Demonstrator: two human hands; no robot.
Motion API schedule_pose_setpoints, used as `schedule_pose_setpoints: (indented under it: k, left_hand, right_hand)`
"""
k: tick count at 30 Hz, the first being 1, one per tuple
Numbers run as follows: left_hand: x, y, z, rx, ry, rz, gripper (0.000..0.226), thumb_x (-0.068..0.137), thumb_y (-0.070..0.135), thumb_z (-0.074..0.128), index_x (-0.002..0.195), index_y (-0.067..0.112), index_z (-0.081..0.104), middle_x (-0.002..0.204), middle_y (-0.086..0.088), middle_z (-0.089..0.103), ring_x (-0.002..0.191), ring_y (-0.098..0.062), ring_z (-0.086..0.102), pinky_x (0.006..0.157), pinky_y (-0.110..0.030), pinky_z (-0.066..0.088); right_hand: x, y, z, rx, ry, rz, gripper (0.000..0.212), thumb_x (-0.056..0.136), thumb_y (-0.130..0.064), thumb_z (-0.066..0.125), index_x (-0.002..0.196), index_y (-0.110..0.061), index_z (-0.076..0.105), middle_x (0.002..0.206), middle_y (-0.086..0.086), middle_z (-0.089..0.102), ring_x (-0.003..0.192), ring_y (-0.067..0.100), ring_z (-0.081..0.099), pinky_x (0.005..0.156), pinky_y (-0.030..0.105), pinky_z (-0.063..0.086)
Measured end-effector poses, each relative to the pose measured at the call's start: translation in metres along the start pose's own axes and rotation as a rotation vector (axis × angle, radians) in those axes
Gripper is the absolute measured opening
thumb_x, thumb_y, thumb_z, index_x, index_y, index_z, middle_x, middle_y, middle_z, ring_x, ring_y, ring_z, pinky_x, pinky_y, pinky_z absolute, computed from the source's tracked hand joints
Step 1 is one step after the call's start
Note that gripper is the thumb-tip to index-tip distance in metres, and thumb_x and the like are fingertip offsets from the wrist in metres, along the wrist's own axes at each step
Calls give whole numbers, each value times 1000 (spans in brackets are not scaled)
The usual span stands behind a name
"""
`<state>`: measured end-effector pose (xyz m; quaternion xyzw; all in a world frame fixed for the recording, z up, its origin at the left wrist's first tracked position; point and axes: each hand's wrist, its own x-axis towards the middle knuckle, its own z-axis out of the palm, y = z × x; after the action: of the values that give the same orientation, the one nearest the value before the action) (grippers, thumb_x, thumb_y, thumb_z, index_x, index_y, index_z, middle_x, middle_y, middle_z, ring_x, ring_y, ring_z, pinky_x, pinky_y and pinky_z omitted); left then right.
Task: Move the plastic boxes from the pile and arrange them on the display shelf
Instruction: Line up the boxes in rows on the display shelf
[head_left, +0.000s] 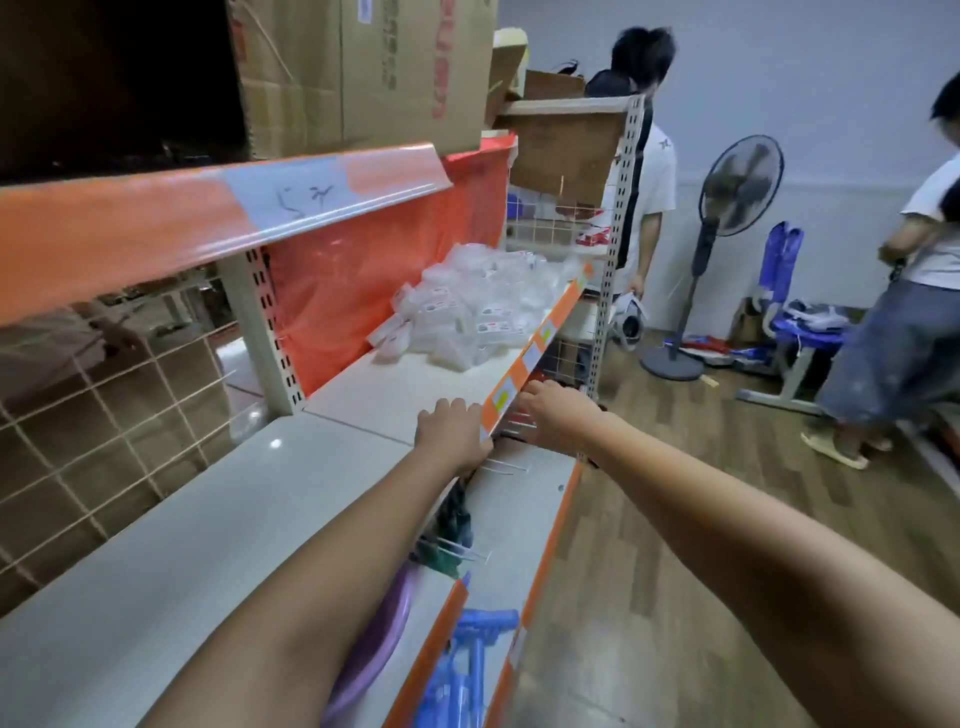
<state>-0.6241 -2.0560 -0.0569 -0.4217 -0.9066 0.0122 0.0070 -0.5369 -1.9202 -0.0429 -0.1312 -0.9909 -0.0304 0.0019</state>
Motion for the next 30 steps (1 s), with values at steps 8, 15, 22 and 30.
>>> schedule_pose_setpoints:
  k: [8, 15, 22, 30]
  left_hand:
    - [111, 75, -7, 6, -15, 84, 45, 92, 42, 46, 125, 12, 47, 129, -11, 48, 118, -30, 42, 92, -42, 40]
    - [246, 96, -21, 63, 56, 125, 46, 92, 40, 47, 127, 11, 48, 127, -13, 50, 120, -31, 43, 92, -41, 40]
    - [388, 81, -30, 59, 75, 109, 46, 94, 42, 44, 129, 12, 45, 132, -11, 46, 122, -30, 40, 94, -41, 38]
    - [483, 49, -16, -21, 52, 5, 44, 94, 40, 43, 130, 16, 47, 130, -7, 49, 121, -26, 42, 93, -37, 39]
  right_hand:
    - [49, 118, -2, 24, -24, 104, 52, 91, -43, 51, 134, -15, 46, 128, 8, 46, 122, 28, 44, 97, 42, 43]
    - [140, 209, 3, 45, -23, 153, 51, 92, -36, 53, 137, -15, 43, 132, 9, 44, 124, 27, 41, 98, 41, 42]
    - [258, 284, -6, 90, -51, 176, 53, 92, -36, 51, 140, -17, 39, 138, 8, 41, 127, 28, 39, 99, 43, 42]
    - [354, 300, 18, 233, -70, 56, 55, 93, -37, 52, 141, -16, 37, 141, 8, 38, 132, 25, 34, 103, 39, 37]
